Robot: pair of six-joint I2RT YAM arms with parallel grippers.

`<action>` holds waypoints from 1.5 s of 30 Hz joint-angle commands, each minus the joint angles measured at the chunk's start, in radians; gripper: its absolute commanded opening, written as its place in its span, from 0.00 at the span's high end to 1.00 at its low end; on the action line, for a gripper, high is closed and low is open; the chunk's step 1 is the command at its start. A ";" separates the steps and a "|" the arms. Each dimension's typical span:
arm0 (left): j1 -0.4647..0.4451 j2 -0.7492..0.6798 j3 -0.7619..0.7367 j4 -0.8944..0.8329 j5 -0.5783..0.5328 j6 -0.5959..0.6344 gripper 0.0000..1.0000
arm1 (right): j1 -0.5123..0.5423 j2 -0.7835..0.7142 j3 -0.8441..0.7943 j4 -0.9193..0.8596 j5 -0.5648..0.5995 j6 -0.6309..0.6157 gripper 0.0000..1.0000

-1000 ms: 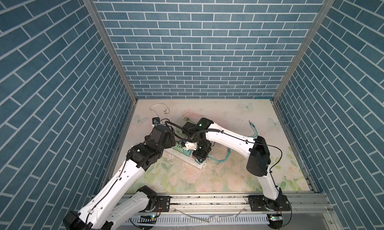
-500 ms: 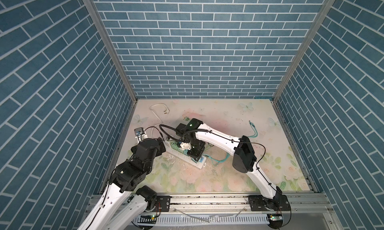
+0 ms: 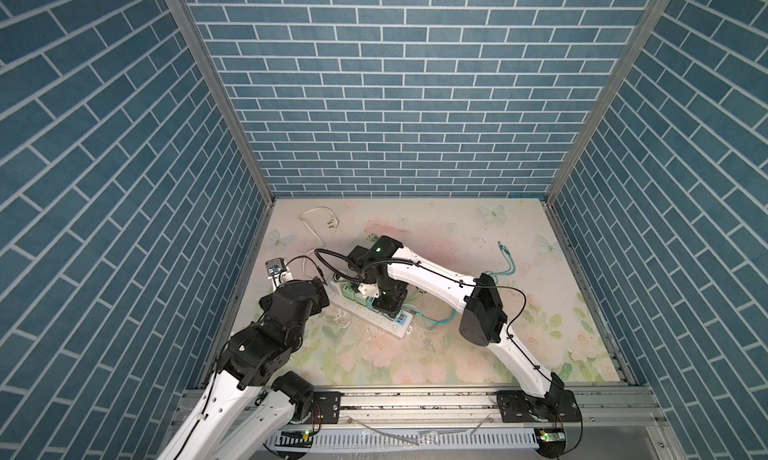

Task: Insert the plug
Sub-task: 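Lower the teal charger prongs onto the socket beside the other teal charger, right gripper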

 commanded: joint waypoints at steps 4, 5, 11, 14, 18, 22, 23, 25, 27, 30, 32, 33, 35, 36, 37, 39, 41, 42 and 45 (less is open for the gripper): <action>0.005 -0.005 -0.009 -0.030 -0.004 -0.009 0.06 | 0.010 0.062 0.061 -0.014 0.056 -0.024 1.00; 0.005 -0.007 -0.008 -0.033 -0.003 -0.009 0.06 | 0.012 0.069 0.062 -0.011 0.066 -0.025 1.00; 0.005 -0.034 -0.026 -0.043 0.003 -0.017 0.06 | 0.021 0.107 0.088 0.021 0.171 -0.003 1.00; 0.004 -0.044 -0.042 -0.043 0.007 -0.027 0.07 | 0.026 0.074 0.043 0.084 0.205 0.017 1.00; 0.005 -0.033 -0.051 -0.042 0.016 -0.033 0.07 | 0.029 0.029 -0.005 0.145 0.320 0.023 1.00; 0.005 -0.018 -0.057 -0.036 0.024 -0.042 0.07 | 0.021 -0.002 -0.011 0.188 0.377 0.016 1.00; 0.005 -0.015 -0.057 -0.034 0.025 -0.043 0.07 | 0.016 -0.004 -0.008 0.185 0.376 0.014 1.00; 0.004 -0.009 -0.057 -0.031 0.029 -0.044 0.07 | 0.004 -0.007 -0.002 0.171 0.323 -0.002 1.00; 0.004 -0.001 -0.055 -0.031 0.027 -0.042 0.07 | 0.001 -0.011 -0.008 0.169 0.269 -0.014 1.00; 0.005 0.011 -0.055 -0.028 0.028 -0.040 0.07 | 0.004 -0.019 -0.002 0.142 0.134 -0.024 1.00; 0.004 0.016 -0.057 -0.024 0.029 -0.038 0.07 | 0.010 -0.023 -0.017 0.122 0.059 -0.045 1.00; 0.004 0.017 -0.062 -0.020 0.028 -0.036 0.07 | 0.016 -0.022 -0.029 0.106 0.031 -0.061 1.00; 0.005 0.025 -0.066 -0.016 0.024 -0.034 0.07 | 0.029 -0.016 -0.052 0.079 0.038 -0.087 1.00; 0.005 0.030 -0.067 -0.015 0.021 -0.032 0.07 | 0.031 -0.011 -0.063 0.068 0.054 -0.093 1.00; 0.005 0.030 -0.068 -0.014 0.018 -0.032 0.07 | 0.031 -0.004 -0.067 0.062 0.064 -0.099 1.00; 0.005 0.060 -0.073 -0.010 0.014 -0.033 0.07 | 0.032 0.013 -0.057 0.047 0.095 -0.099 1.00; 0.004 0.068 -0.080 -0.007 0.008 -0.034 0.07 | 0.031 0.032 -0.024 0.040 0.121 -0.092 1.00; 0.005 0.067 -0.084 -0.003 0.005 -0.037 0.07 | 0.031 0.040 -0.007 0.037 0.126 -0.093 1.00; 0.005 0.056 -0.097 0.011 0.001 -0.042 0.08 | 0.027 0.077 0.044 0.007 0.133 -0.103 1.00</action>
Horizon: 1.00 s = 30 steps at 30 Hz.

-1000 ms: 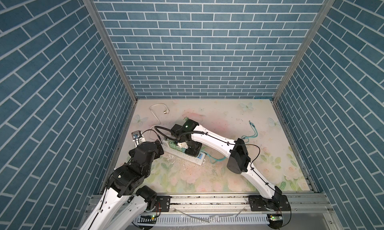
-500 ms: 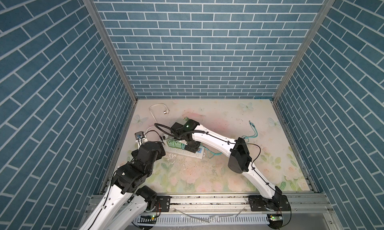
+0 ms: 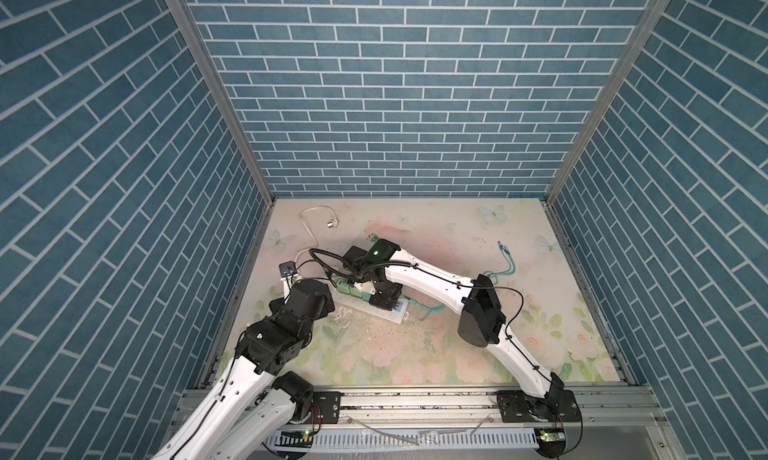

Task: Insert the plug
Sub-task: 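Lower the teal charger prongs onto the socket beside the other teal charger, right gripper, then push the teal charger down into the strip socket with the right gripper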

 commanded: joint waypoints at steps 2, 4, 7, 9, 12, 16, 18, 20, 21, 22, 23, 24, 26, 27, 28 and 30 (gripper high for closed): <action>0.004 -0.013 -0.019 0.020 -0.029 -0.005 0.08 | 0.003 0.093 0.071 -0.119 -0.012 -0.076 1.00; 0.006 -0.012 -0.020 0.017 -0.043 -0.007 0.08 | 0.001 0.120 0.094 -0.131 -0.018 -0.075 1.00; 0.007 -0.009 -0.022 0.022 -0.051 -0.007 0.08 | 0.000 0.146 0.097 -0.128 -0.050 -0.079 1.00; 0.006 -0.005 -0.025 0.031 -0.046 -0.006 0.08 | 0.002 0.166 0.102 -0.129 -0.058 -0.081 1.00; 0.006 0.004 -0.033 0.052 -0.035 -0.007 0.08 | 0.002 0.202 0.119 -0.123 -0.032 -0.082 1.00; 0.007 0.026 -0.036 0.071 -0.027 -0.006 0.08 | 0.006 0.215 0.140 -0.084 0.002 -0.069 1.00; 0.007 0.037 -0.035 0.082 -0.019 -0.007 0.09 | 0.006 0.208 0.139 -0.054 0.022 -0.065 1.00; 0.007 0.044 -0.036 0.089 -0.015 -0.008 0.09 | 0.005 0.206 0.149 -0.032 0.040 -0.064 1.00; 0.007 0.048 -0.059 0.094 -0.011 -0.009 0.10 | 0.006 0.205 0.156 -0.023 0.035 -0.065 1.00; 0.007 0.049 -0.063 0.098 -0.010 -0.010 0.10 | 0.006 0.203 0.162 -0.015 0.029 -0.064 1.00; 0.007 0.050 -0.063 0.100 -0.005 -0.014 0.10 | 0.007 0.201 0.166 -0.004 0.021 -0.063 1.00; 0.007 0.051 -0.066 0.099 -0.002 -0.017 0.10 | 0.007 0.198 0.167 0.006 0.020 -0.064 1.00; 0.007 0.054 -0.069 0.099 0.005 -0.023 0.11 | 0.008 0.196 0.163 0.034 0.030 -0.061 1.00; 0.006 0.053 -0.070 0.099 0.009 -0.027 0.11 | 0.007 0.199 0.163 0.045 0.031 -0.061 1.00; 0.006 0.052 -0.072 0.095 0.012 -0.031 0.11 | 0.007 0.202 0.163 0.056 0.032 -0.061 1.00; 0.007 0.049 -0.078 0.093 0.016 -0.038 0.12 | 0.007 0.208 0.161 0.078 0.032 -0.057 1.00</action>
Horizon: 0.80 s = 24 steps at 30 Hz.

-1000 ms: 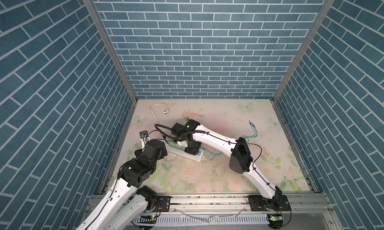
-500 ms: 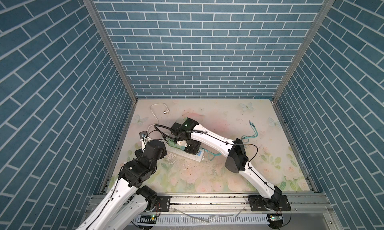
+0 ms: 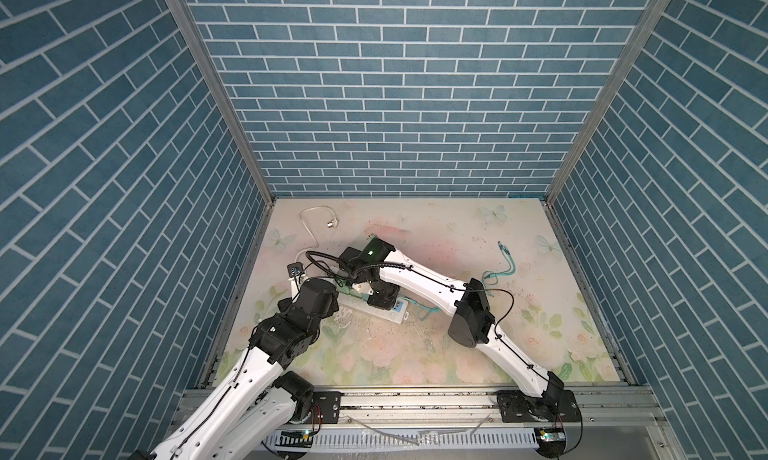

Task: Insert the plug
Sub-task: 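Push the teal charger down into the strip socket with the right gripper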

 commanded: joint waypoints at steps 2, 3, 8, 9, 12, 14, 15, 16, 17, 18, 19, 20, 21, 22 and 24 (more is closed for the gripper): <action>0.006 -0.007 -0.019 0.002 0.015 -0.021 0.12 | 0.003 0.110 -0.021 0.207 -0.006 -0.037 1.00; 0.006 -0.007 -0.020 0.004 0.019 -0.022 0.12 | 0.003 0.114 -0.025 0.221 -0.005 -0.037 1.00; 0.006 -0.005 -0.027 0.012 0.037 -0.028 0.13 | 0.004 0.126 -0.032 0.279 -0.014 -0.021 1.00; 0.006 -0.003 -0.027 0.015 0.039 -0.030 0.13 | 0.003 0.126 -0.036 0.291 -0.016 -0.019 1.00; 0.006 0.004 -0.030 0.025 0.049 -0.031 0.13 | 0.002 0.130 -0.053 0.319 -0.021 -0.022 1.00; 0.005 0.009 -0.027 0.023 0.054 -0.031 0.13 | 0.002 0.141 -0.057 0.325 -0.032 -0.022 1.00; 0.005 0.011 -0.025 0.020 0.052 -0.032 0.13 | 0.002 0.148 -0.056 0.325 -0.038 -0.024 1.00; 0.006 0.011 -0.025 0.018 0.051 -0.031 0.14 | 0.000 0.153 -0.057 0.328 -0.033 -0.023 1.00; 0.006 0.009 -0.024 0.017 0.051 -0.034 0.14 | 0.001 0.158 -0.057 0.331 -0.024 -0.024 1.00; 0.006 0.006 -0.027 0.015 0.051 -0.035 0.14 | 0.002 0.158 -0.061 0.339 -0.011 -0.026 1.00; 0.006 0.003 -0.030 0.015 0.052 -0.038 0.14 | 0.002 0.158 -0.066 0.345 -0.004 -0.028 1.00; 0.005 0.000 -0.033 0.017 0.054 -0.041 0.14 | 0.001 0.157 -0.071 0.351 -0.003 -0.031 1.00; 0.006 -0.003 -0.036 0.017 0.056 -0.042 0.14 | 0.002 0.156 -0.075 0.355 -0.006 -0.034 1.00; 0.006 -0.003 -0.038 0.017 0.057 -0.042 0.14 | 0.002 0.153 -0.082 0.365 -0.011 -0.034 1.00; 0.006 -0.004 -0.038 0.015 0.057 -0.047 0.14 | 0.001 0.145 -0.098 0.383 -0.018 -0.035 0.97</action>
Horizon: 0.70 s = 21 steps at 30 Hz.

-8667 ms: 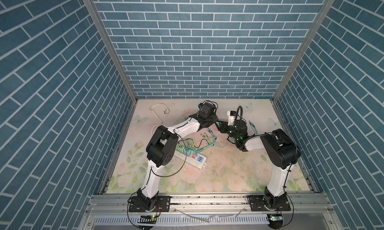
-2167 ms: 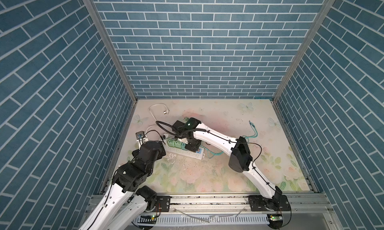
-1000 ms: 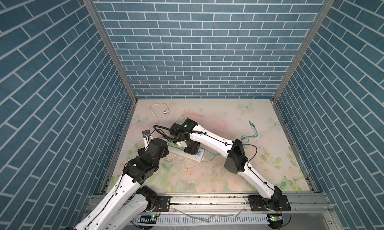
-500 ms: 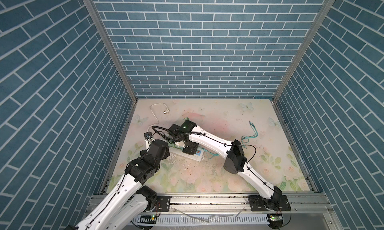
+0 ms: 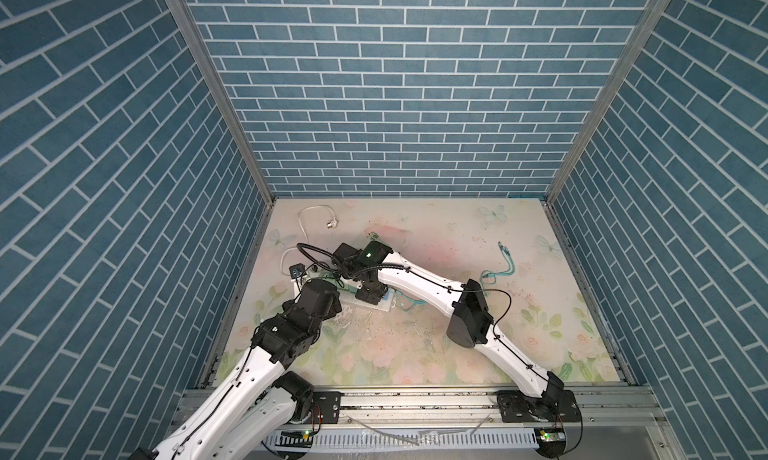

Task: Insert the plug
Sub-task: 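Push the teal charger down into the strip socket with the right gripper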

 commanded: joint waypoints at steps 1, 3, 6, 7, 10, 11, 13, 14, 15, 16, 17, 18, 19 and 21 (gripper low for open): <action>0.006 -0.007 -0.015 -0.008 0.000 -0.012 0.14 | -0.001 0.127 -0.090 0.134 -0.058 -0.029 0.94; 0.006 -0.007 -0.014 -0.012 0.002 -0.013 0.14 | -0.003 0.114 -0.108 0.168 -0.051 -0.023 0.95; 0.006 -0.010 -0.012 -0.020 0.003 -0.013 0.14 | -0.006 0.100 -0.132 0.224 -0.055 -0.015 0.98; 0.005 -0.013 -0.012 -0.021 0.004 -0.013 0.14 | -0.008 0.102 -0.126 0.224 -0.066 -0.013 0.98; 0.006 -0.023 -0.016 -0.027 0.002 -0.016 0.14 | -0.009 0.102 -0.115 0.234 -0.077 -0.014 0.90; 0.006 -0.026 -0.017 -0.031 0.002 -0.017 0.14 | -0.012 0.096 -0.120 0.240 -0.081 -0.014 0.87; 0.005 -0.027 -0.019 -0.030 0.001 -0.018 0.14 | -0.016 0.084 -0.132 0.254 -0.081 -0.015 0.83; 0.006 -0.024 -0.017 -0.031 0.001 -0.017 0.14 | -0.018 0.079 -0.137 0.257 -0.090 -0.015 0.82; 0.006 -0.019 -0.015 -0.033 0.002 -0.016 0.14 | -0.022 0.070 -0.143 0.262 -0.092 -0.014 0.82; 0.005 -0.016 -0.013 -0.033 0.002 -0.016 0.14 | -0.026 0.063 -0.151 0.266 -0.097 -0.012 0.80; 0.006 -0.013 -0.012 -0.033 0.002 -0.015 0.14 | -0.029 0.054 -0.161 0.269 -0.103 -0.011 0.79; 0.006 -0.009 -0.011 -0.033 0.001 -0.015 0.14 | -0.031 0.043 -0.174 0.275 -0.109 -0.014 0.79; 0.006 -0.008 -0.011 -0.033 0.000 -0.018 0.14 | -0.033 0.032 -0.187 0.281 -0.111 -0.016 0.79; 0.006 -0.002 -0.010 -0.031 0.000 -0.018 0.14 | -0.036 0.004 -0.225 0.303 -0.129 -0.024 0.77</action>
